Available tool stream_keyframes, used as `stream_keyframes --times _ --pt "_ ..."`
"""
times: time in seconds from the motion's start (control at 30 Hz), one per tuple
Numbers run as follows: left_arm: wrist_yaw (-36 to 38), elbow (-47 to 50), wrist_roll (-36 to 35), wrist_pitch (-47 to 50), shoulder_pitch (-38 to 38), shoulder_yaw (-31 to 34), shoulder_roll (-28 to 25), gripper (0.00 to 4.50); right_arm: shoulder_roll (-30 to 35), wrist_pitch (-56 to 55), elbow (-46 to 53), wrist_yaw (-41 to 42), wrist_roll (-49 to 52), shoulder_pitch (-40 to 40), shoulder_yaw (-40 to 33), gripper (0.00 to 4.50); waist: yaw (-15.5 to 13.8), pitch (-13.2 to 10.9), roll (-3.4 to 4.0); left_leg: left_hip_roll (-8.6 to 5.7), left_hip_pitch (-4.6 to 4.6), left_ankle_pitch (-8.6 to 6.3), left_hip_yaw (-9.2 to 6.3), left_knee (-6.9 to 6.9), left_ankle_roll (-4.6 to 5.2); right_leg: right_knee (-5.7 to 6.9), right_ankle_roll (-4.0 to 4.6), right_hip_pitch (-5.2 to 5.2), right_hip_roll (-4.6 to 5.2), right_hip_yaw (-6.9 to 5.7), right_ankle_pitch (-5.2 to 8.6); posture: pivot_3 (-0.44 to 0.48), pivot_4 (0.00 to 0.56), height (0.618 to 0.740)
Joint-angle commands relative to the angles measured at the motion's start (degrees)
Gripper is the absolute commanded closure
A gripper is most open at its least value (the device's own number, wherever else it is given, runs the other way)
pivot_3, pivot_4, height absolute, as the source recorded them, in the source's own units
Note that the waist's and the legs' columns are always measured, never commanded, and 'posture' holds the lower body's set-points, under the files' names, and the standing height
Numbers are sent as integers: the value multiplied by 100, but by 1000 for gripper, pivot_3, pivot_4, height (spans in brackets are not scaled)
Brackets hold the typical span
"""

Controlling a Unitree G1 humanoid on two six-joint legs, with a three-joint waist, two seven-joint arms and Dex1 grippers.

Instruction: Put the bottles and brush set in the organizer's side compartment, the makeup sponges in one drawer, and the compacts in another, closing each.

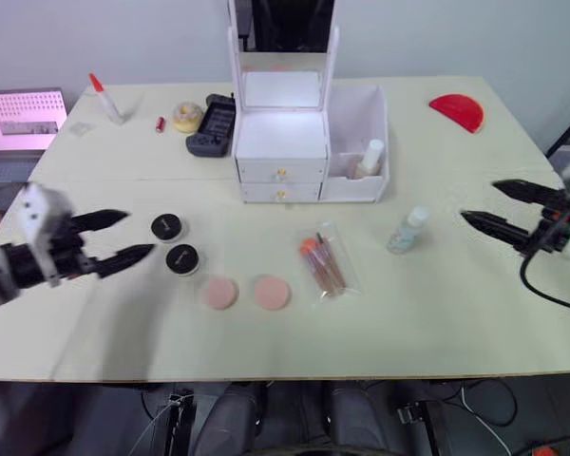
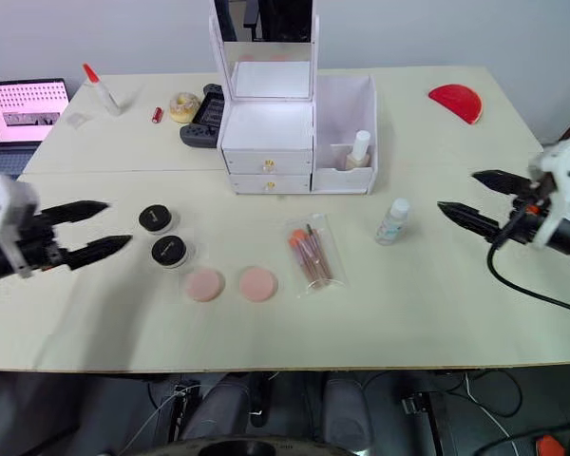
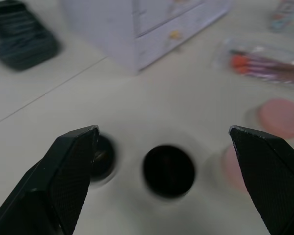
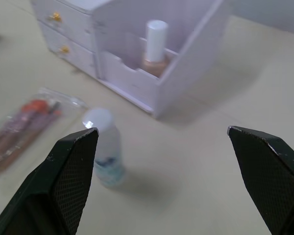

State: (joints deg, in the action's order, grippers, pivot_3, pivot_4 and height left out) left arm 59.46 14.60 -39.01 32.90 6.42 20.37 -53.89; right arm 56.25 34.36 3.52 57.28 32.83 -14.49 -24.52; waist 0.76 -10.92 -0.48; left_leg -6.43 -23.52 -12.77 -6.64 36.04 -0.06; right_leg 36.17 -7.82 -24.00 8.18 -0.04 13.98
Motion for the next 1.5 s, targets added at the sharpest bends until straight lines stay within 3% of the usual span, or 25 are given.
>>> stream_keyframes --times 0.03,0.27,0.37,0.8,0.9,1.07,1.1,1.5 --pt "-66 920 -732 573 497 -403 74 0 -53 74 -21 8 15 -447 415 33 -8 -1 -1 1 -1 0 0 0 1 0 0 -1 -3 0 0 0 150 738" --pt "-287 1413 -1203 1317 2037 -1449 394 0 -342 60 -251 -35 -102 -763 947 33 -32 -3 -4 28 -2 3 -2 10 -3 1 16 3 -37 -1 -10 0 150 738" --pt "-303 1373 -1281 1499 2394 -1612 488 0 -385 42 -233 -45 -140 -752 1015 33 -2 -3 -4 29 -2 5 0 15 -4 0 18 6 -39 1 -15 0 150 738" --pt "-342 1326 -1191 1519 2671 -1724 588 0 -733 -113 -516 -175 -380 -823 1292 33 -11 -3 -5 38 2 9 4 17 -8 1 25 5 -50 8 -21 0 150 738" --pt "-342 1339 -1188 1522 2652 -1705 593 0 -767 -103 -553 -185 -370 -859 1285 831 -15 -3 -4 38 3 9 4 16 -8 1 26 5 -51 8 -22 0 150 738" --pt "-372 1342 -1196 1539 2639 -1672 592 0 -757 -109 -645 -175 -374 -906 1302 3279 -16 -3 -5 38 3 10 4 16 -9 1 26 5 -51 8 -22 0 150 738" --pt "-380 1342 -1205 1544 2634 -1664 594 0 -762 -104 -651 -177 -368 -913 1297 3438 -17 -3 -5 38 3 10 3 16 -9 1 26 5 -51 7 -22 0 150 738" --pt "-382 1281 -1111 1467 2552 -1654 579 0 -708 205 -346 -181 62 -1368 1094 3438 -2 -3 -4 38 3 10 4 17 -9 1 27 4 -51 8 -23 0 150 738"
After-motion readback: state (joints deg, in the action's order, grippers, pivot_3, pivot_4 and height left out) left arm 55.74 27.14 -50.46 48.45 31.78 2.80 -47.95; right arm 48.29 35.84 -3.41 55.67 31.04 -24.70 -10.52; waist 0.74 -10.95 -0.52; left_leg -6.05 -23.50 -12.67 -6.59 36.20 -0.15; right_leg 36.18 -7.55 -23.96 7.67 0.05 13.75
